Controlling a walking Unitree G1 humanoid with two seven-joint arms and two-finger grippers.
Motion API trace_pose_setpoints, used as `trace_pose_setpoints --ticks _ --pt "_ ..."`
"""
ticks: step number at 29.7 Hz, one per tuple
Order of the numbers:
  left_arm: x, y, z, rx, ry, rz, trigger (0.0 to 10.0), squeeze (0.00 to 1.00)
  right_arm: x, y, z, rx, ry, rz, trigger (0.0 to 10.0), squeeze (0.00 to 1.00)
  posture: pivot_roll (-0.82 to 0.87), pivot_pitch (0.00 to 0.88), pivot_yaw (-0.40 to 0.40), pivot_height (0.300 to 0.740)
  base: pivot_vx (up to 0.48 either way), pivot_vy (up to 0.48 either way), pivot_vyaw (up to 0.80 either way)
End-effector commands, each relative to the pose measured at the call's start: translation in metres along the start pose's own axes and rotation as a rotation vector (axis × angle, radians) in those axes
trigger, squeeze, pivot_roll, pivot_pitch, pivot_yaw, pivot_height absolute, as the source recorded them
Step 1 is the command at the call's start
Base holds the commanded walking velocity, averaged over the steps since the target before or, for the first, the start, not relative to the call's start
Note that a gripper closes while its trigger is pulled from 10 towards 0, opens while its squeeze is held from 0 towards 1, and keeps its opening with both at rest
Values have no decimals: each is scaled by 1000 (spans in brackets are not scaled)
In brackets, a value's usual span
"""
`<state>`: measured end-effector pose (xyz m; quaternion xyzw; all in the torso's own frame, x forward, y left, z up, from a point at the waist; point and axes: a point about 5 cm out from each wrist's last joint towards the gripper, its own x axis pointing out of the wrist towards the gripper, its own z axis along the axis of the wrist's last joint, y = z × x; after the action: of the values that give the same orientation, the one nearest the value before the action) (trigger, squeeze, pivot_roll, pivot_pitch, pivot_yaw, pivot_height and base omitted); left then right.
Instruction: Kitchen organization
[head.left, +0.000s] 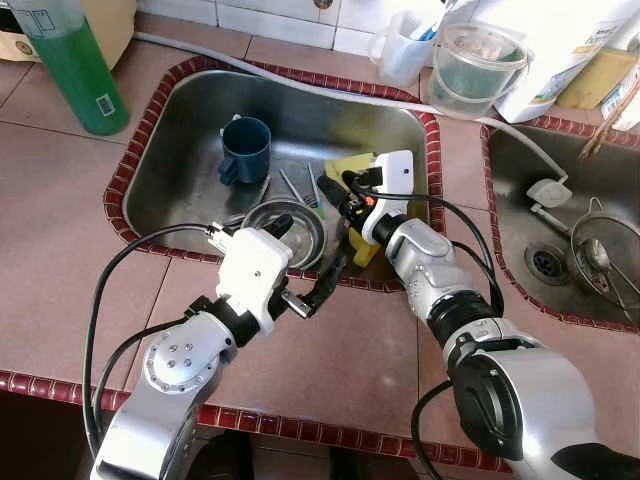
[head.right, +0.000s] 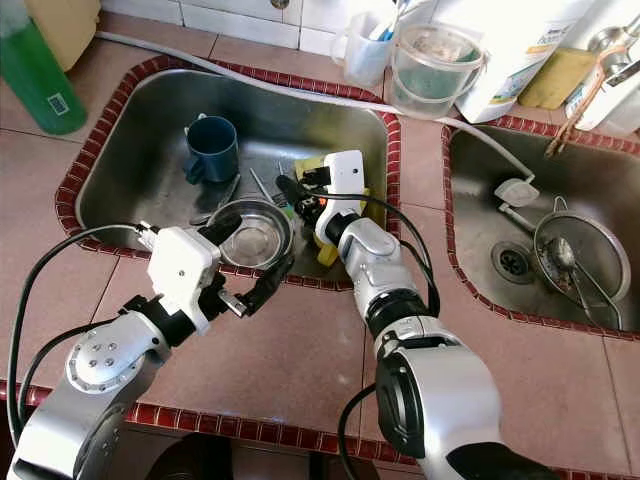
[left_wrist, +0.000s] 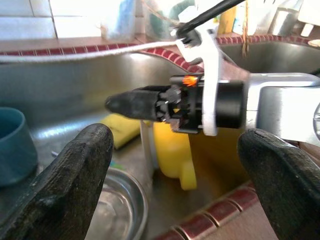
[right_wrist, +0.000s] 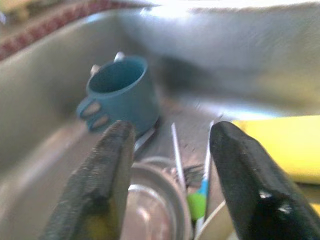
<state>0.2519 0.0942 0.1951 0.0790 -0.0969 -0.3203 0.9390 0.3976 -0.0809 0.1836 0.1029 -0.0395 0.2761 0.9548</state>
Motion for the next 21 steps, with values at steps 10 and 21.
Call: trace_pose_setpoints --ticks 10,21 --pt "7 25 -6 -45 -37 158 10000 0 -16 -12 13 -94 -217 -52 10000 1000 -77 223 -120 740 0 0 0" --pt "20 43 -17 -72 -76 293 10000 0 -34 -11 16 -192 -341 -105 10000 1000 -101 116 -122 740 0 0 0"
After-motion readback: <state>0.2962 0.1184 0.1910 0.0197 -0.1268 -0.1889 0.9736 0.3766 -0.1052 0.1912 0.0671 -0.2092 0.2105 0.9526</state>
